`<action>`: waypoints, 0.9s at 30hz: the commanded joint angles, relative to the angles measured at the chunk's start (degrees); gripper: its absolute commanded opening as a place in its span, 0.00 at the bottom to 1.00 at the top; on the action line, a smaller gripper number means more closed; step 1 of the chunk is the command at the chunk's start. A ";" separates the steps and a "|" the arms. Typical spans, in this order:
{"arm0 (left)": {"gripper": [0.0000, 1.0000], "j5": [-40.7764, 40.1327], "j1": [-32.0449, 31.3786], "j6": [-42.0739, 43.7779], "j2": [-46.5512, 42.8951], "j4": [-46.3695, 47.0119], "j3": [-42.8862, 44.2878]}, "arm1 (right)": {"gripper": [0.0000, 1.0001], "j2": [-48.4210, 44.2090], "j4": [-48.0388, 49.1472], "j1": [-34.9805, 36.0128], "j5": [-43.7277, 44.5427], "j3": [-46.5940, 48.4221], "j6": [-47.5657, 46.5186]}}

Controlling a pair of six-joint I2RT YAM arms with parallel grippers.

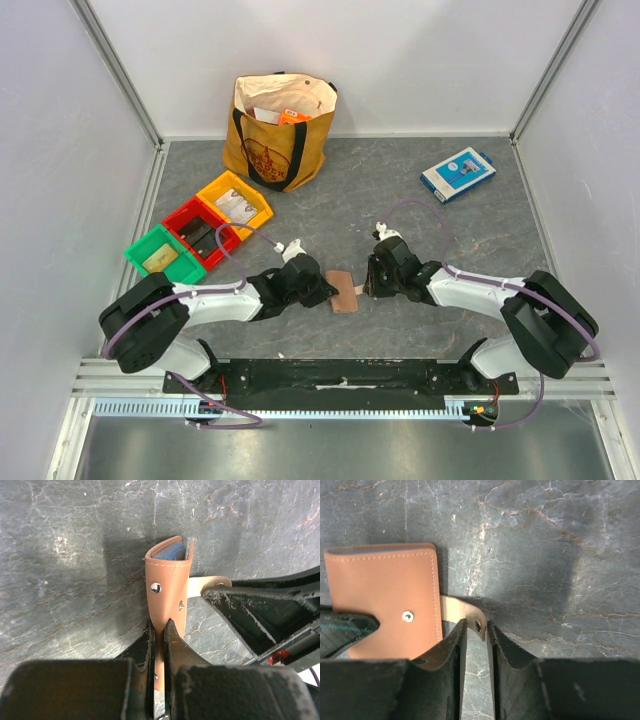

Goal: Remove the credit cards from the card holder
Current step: Open the card holder at the center of the board.

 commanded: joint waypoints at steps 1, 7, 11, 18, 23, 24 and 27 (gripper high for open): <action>0.03 -3.37 1.09 3.16 3.04 -2.49 0.27 | 0.27 -2.08 1.30 -0.67 -4.00 -1.12 0.90; 0.17 -3.02 2.32 5.18 3.22 -2.57 1.06 | 0.00 -2.34 0.69 -1.72 -2.33 -2.09 0.37; 0.31 -4.42 2.41 7.73 2.43 -4.85 2.11 | 0.00 -3.22 0.69 -2.42 -2.33 -2.00 -0.07; 0.80 -7.85 2.06 13.96 -0.29 -14.42 5.71 | 0.00 -4.98 0.69 -3.83 -3.21 -2.09 -0.16; 0.84 -13.47 -2.23 20.72 -2.32 -22.24 11.77 | 0.00 -5.33 0.86 -4.10 -3.91 -2.09 -0.07; 0.84 -14.52 -3.38 21.61 -1.71 -23.48 13.53 | 0.00 -5.33 0.95 -4.10 -3.91 -2.09 -0.07; 0.85 -18.47 -8.03 25.65 1.97 -26.03 18.80 | 0.00 -5.25 0.95 -4.18 -3.91 -2.00 -0.07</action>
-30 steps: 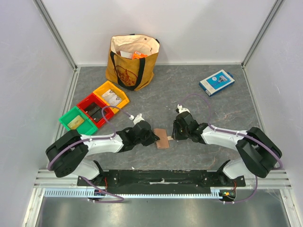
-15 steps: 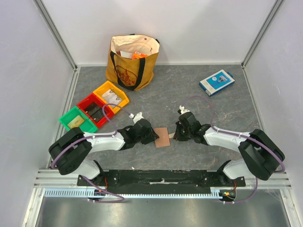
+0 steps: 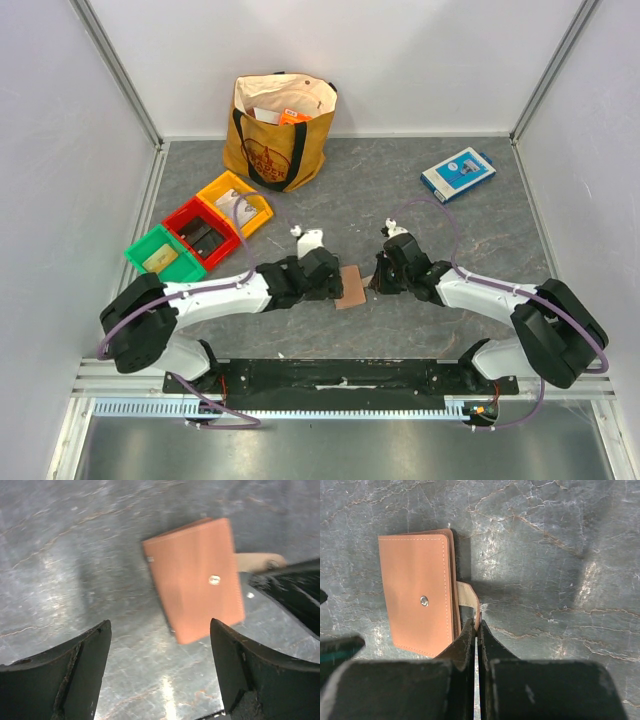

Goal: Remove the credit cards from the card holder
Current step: Open the card holder at the center of the board.

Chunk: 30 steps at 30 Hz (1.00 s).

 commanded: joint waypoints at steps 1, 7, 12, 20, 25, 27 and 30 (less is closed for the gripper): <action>0.86 -9.39 -6.64 10.31 4.42 -6.12 9.19 | 0.00 -1.03 0.82 -0.32 -0.26 -0.03 -0.51; 0.92 -16.51 -13.07 15.60 13.05 -8.59 16.67 | 0.00 -0.68 0.91 -0.67 -0.88 -0.21 -0.42; 0.93 -16.26 -13.95 16.91 16.04 -8.33 18.70 | 0.00 -0.41 1.00 -1.02 -1.49 -0.47 -0.42; 0.93 -15.82 -14.92 19.55 18.86 -7.27 20.19 | 0.00 -0.15 1.87 -1.90 -2.98 -1.00 -0.07; 0.93 -13.54 -15.27 21.92 18.86 -5.35 19.58 | 0.00 -0.15 2.14 -2.51 -3.78 -1.44 0.02; 0.93 -13.62 -15.36 21.84 18.77 -4.55 19.05 | 0.00 -0.23 2.31 -2.69 -4.21 -1.70 0.19; 0.93 -15.46 -15.27 20.61 19.65 -4.81 19.49 | 0.00 -0.24 2.93 -3.04 -5.18 -2.05 0.37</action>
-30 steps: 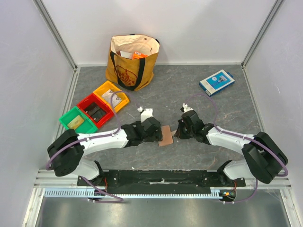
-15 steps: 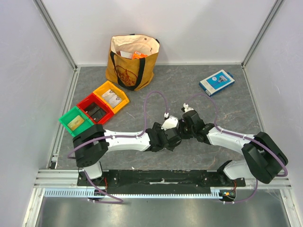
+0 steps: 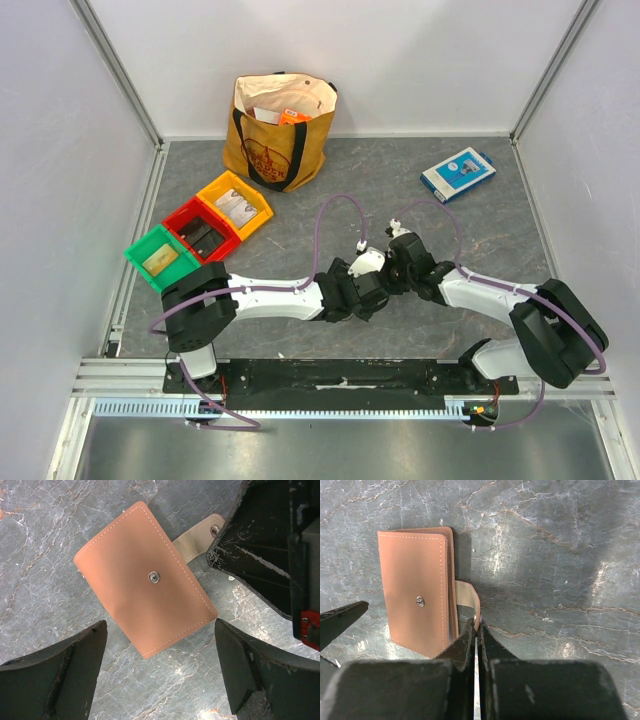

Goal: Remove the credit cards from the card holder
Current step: Open the card holder at the center of the board.

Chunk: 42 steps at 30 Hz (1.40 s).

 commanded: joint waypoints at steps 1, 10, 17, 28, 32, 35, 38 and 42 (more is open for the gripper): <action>0.93 -3.22 -0.41 0.63 1.00 2.25 0.98 | 0.00 -0.26 2.08 -0.77 -1.93 -0.92 0.39; 0.91 -3.49 0.12 -1.92 1.53 2.16 0.89 | 0.00 -0.52 2.78 -1.91 -3.42 -1.71 0.65; 0.92 -3.14 0.21 -2.53 0.83 3.82 -0.16 | 0.00 0.18 5.76 -4.28 -8.07 -3.46 1.71; 0.91 -4.46 1.61 -6.22 0.91 2.69 0.62 | 0.00 3.79 13.50 -9.20 -18.01 -7.42 5.75; 0.91 -6.39 1.79 -7.10 2.32 0.93 2.47 | 0.00 4.23 13.94 -9.56 -18.45 -7.77 5.84; 0.91 -8.06 2.23 -7.54 3.64 -1.00 4.14 | 0.00 4.31 14.21 -9.73 -18.71 -7.69 5.93; 0.91 -8.85 2.23 -7.54 4.78 -2.32 5.46 | 0.00 4.58 14.12 -9.91 -18.98 -7.69 5.84; 0.90 -10.43 2.67 -8.42 5.93 -5.22 6.86 | 0.00 4.75 14.21 -9.91 -18.98 -7.69 5.75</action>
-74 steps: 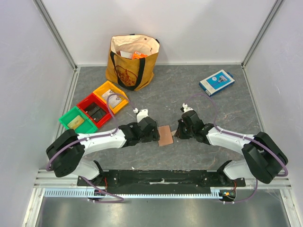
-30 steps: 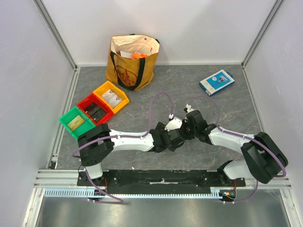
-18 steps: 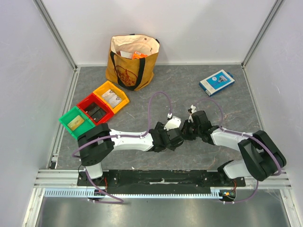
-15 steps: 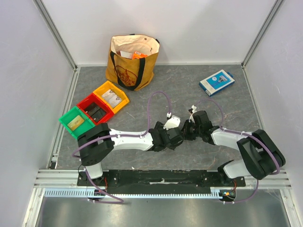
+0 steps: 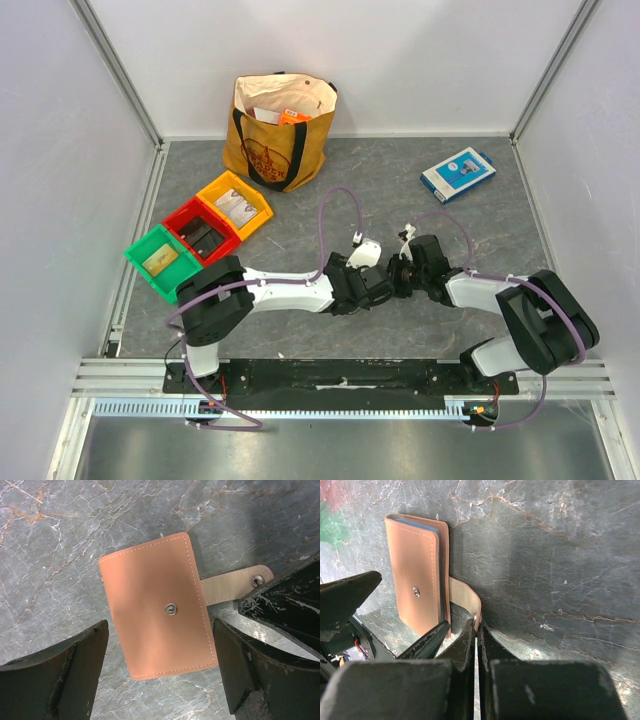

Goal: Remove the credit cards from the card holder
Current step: Open the card holder at the center of the board.

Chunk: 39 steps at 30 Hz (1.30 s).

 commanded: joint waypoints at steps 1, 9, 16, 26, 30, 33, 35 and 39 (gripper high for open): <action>0.89 -4.86 0.61 -3.46 0.95 -3.52 3.06 | 0.00 0.67 0.46 -0.31 -0.99 -0.56 -0.02; 0.72 -5.92 2.46 -4.52 -3.80 -5.10 2.01 | 0.00 1.28 0.37 -0.84 -1.43 -0.47 -0.54; 0.63 -5.66 7.11 -3.64 -6.79 -5.28 0.25 | 0.00 1.81 0.20 -0.75 -2.13 -0.21 -1.25; 0.40 1.19 14.32 -3.02 -8.55 -2.56 -5.45 | 0.00 1.98 -0.59 -0.84 -1.96 0.49 -1.77; 0.20 6.20 17.13 -5.22 -9.60 -0.54 -9.23 | 0.00 1.29 -1.91 -0.75 -2.22 1.37 -2.30; 0.06 7.96 17.58 -6.36 -11.44 0.87 -11.26 | 0.10 -1.87 -4.45 -0.75 -1.52 2.86 -3.35; 0.03 9.02 17.40 -6.89 -11.97 1.14 -11.87 | 0.20 -4.94 -9.10 -0.67 0.14 4.79 -4.93; 0.02 10.34 17.40 -8.12 -12.85 1.92 -12.93 | 0.39 -11.36 -17.37 -0.75 3.92 9.71 -8.10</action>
